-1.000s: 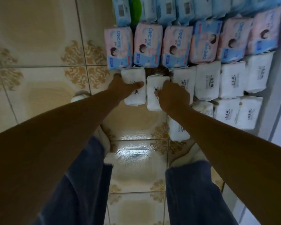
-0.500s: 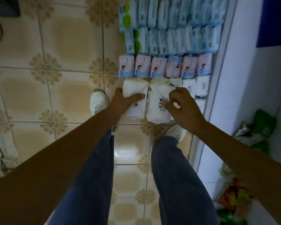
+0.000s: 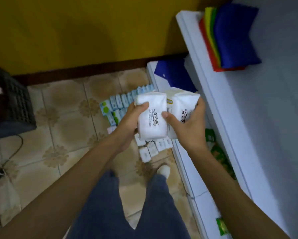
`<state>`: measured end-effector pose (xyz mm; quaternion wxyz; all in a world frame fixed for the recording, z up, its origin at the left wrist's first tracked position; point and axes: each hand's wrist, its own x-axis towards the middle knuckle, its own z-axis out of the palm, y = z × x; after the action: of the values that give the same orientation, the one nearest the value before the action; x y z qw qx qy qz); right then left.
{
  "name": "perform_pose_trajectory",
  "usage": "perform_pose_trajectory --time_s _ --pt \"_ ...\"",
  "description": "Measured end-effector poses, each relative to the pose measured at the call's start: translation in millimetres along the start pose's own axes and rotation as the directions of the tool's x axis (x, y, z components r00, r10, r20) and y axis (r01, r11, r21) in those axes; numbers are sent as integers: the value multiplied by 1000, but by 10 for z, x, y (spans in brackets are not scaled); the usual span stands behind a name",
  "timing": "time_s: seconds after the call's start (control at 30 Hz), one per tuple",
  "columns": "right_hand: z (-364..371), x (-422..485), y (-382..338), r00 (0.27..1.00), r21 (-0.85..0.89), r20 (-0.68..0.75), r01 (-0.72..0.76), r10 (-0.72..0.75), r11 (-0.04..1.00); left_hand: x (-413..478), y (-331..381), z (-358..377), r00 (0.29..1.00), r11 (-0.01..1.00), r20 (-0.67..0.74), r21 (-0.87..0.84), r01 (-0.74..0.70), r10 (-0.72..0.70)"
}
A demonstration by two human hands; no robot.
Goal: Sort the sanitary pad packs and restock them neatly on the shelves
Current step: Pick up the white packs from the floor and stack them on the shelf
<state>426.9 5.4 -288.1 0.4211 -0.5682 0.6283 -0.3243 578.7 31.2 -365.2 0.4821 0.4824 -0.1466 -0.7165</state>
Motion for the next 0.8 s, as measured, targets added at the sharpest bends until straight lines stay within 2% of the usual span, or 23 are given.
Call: perform_pose_trajectory --time_s 0.1,0.23,0.43,0.5,0.6,0.7,0.8 --pt "-242 -375 -178 989 88 -146 22 -9 996 -249 178 207 994 994 105 109 -30 18" --pt "-710 -900 -311 933 185 -360 49 21 981 -699 252 723 973 967 219 221 -126 77" --pt "-1642 -1977 -304 816 171 -578 142 -18 975 -1461 -162 1712 866 895 483 316 -313 132" --pt "-1962 -2471 -199 745 164 -667 172 -19 971 -1814 -410 2080 822 880 555 322 -349 123" --pt "-2450 -3223 2 578 198 -815 213 40 957 -2302 -845 2568 757 897 645 267 -351 104" --pt "-2935 -3928 186 400 290 -903 295 158 910 -2768 -1244 2990 745 900 659 256 -352 104" --pt "-3342 -4500 346 255 332 -933 348 253 877 -3096 -1618 3344 744 908 661 244 -342 102"
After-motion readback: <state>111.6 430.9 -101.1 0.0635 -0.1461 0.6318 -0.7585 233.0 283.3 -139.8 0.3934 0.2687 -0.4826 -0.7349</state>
